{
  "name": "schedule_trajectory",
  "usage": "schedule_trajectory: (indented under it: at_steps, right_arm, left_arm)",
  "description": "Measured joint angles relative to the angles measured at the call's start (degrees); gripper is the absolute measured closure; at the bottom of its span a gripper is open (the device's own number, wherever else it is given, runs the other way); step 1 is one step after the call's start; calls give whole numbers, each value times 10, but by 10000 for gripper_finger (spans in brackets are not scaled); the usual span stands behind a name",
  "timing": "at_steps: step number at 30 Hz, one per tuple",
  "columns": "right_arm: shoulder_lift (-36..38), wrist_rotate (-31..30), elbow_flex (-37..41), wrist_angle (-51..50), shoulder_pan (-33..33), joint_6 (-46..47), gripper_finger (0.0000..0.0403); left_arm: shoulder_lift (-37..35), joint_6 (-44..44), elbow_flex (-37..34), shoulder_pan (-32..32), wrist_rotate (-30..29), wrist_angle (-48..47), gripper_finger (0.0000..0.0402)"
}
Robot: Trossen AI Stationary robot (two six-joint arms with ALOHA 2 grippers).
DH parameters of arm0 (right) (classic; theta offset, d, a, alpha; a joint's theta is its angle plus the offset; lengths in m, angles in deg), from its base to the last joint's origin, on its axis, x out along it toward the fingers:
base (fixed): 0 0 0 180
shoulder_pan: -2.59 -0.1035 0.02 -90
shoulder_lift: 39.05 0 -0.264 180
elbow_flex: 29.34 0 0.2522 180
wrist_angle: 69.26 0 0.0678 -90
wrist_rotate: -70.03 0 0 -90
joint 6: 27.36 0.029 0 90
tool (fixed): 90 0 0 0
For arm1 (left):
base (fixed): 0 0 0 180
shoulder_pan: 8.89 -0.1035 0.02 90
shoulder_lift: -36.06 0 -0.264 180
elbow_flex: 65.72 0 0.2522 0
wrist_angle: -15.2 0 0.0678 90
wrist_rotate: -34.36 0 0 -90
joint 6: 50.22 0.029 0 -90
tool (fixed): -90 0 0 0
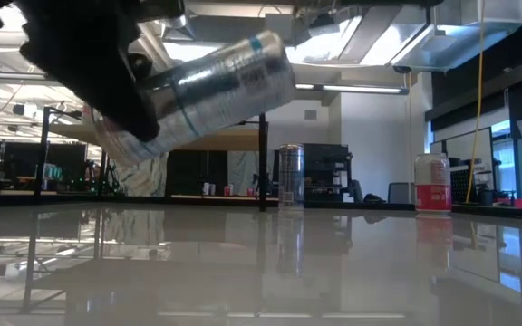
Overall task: Place canned beverage on shelf
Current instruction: Put the bottom blue soda can on the shelf
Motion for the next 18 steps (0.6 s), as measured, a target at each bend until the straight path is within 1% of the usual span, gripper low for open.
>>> schedule_trajectory:
  at_steps: [3, 6, 11, 18]
  right_arm:
    - [-14, 47, -6, 19, 31, -4, 13]
    - [-24, 76, -13, 27, 60, -9, 13]
    - [-25, 123, -28, 34, 92, -34, 13]
    - [-42, 155, -43, 62, 116, -90, 13]
  left_arm:
    - [0, -18, 33, -5, 20, -58, 192]
    - [0, -30, 63, -6, 43, -111, 192]
    - [0, -30, 80, -6, 53, -127, 192]
    - [0, -29, 81, -12, 60, -126, 182]
